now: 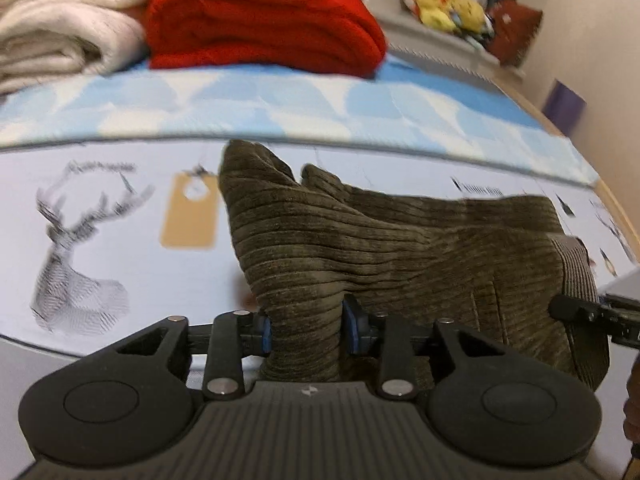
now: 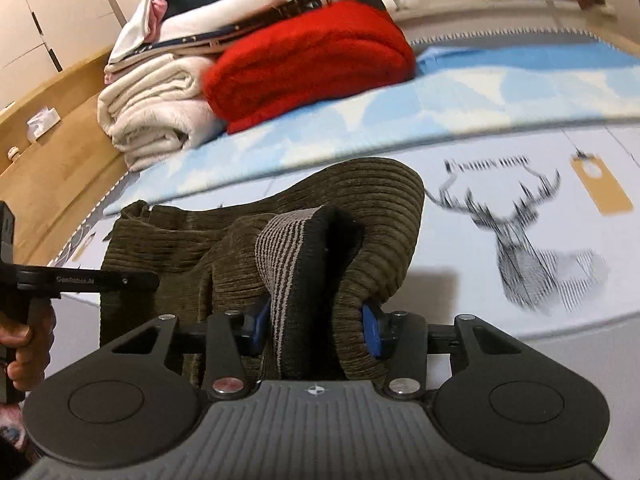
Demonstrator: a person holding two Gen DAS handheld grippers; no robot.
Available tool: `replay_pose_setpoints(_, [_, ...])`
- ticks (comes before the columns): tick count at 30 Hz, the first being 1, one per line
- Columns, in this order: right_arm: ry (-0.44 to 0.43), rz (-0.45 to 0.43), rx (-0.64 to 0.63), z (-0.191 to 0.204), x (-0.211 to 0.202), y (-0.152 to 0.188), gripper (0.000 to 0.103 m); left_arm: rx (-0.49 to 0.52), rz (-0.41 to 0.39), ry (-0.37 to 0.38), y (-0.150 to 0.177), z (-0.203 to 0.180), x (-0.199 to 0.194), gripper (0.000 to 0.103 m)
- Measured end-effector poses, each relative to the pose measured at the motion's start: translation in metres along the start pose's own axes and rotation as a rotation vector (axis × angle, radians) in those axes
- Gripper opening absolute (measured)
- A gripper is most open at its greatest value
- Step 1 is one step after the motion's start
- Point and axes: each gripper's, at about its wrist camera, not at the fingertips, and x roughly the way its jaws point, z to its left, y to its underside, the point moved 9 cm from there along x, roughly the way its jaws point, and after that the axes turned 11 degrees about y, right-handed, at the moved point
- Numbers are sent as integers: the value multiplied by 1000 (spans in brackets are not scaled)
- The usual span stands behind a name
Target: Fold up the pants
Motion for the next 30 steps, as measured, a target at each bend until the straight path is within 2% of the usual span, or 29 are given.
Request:
replay_pose_setpoints(2, [35, 0, -7, 4, 11, -4, 57, -1, -37, -103, -8, 14, -7, 49])
replay_pose_setpoints(3, [76, 14, -15, 3, 19, -3, 60, -1, -48, -131, -10, 18, -12, 53])
replay_pose_setpoints(4, [124, 39, -10, 0, 28, -2, 63, -3, -47, -122, -11, 17, -14, 55])
replay_pose_setpoints(6, [210, 88, 15, -11, 39, 2, 62, -6, -13, -49, -8, 9, -15, 55])
replay_pose_setpoints(8, [241, 110, 13, -14, 40, 3, 66, 35, 44, 18, 2, -5, -12, 55])
replay_pose_setpoints(10, [233, 101, -11, -9, 34, 3, 70, 110, 118, 43, 18, -18, -7, 55])
replay_pose_setpoints(12, [214, 110, -47, -3, 29, 7, 80, 170, 219, 35, 41, -21, 3, 57])
replay_pose_setpoints(14, [220, 178, -91, 2, 34, 21, 84, 209, 371, -14, 74, -17, 18, 66])
replay_pose_setpoints(15, [244, 234, -120, -1, 41, 33, 86, 242, 377, -42, 80, -17, 19, 74])
replay_pose_setpoints(17, [237, 262, -81, -5, 43, 37, 88, 232, 347, -62, 72, -18, 12, 76])
replay_pose_setpoints(21, [247, 223, -36, -12, 28, 27, 85, 144, 290, 20, 60, -23, -5, 76])
replay_pose_setpoints(22, [239, 227, -41, -13, 27, 28, 85, 158, 320, 38, 67, -27, -3, 76])
replay_pose_setpoints(23, [238, 251, -55, -13, 28, 32, 86, 185, 370, 28, 78, -28, 1, 76])
replay_pose_setpoints(24, [240, 278, -68, -15, 31, 38, 87, 223, 405, 7, 87, -28, 6, 80])
replay_pose_setpoints(25, [240, 294, -65, -17, 32, 41, 91, 255, 400, -11, 90, -29, 8, 83])
replay_pose_setpoints(27, [231, 304, -37, -20, 28, 38, 89, 225, 368, -27, 83, -30, 2, 82])
replay_pose_setpoints(30, [274, 212, -39, -19, 6, 20, 83, 163, 243, -85, 61, -28, -25, 83])
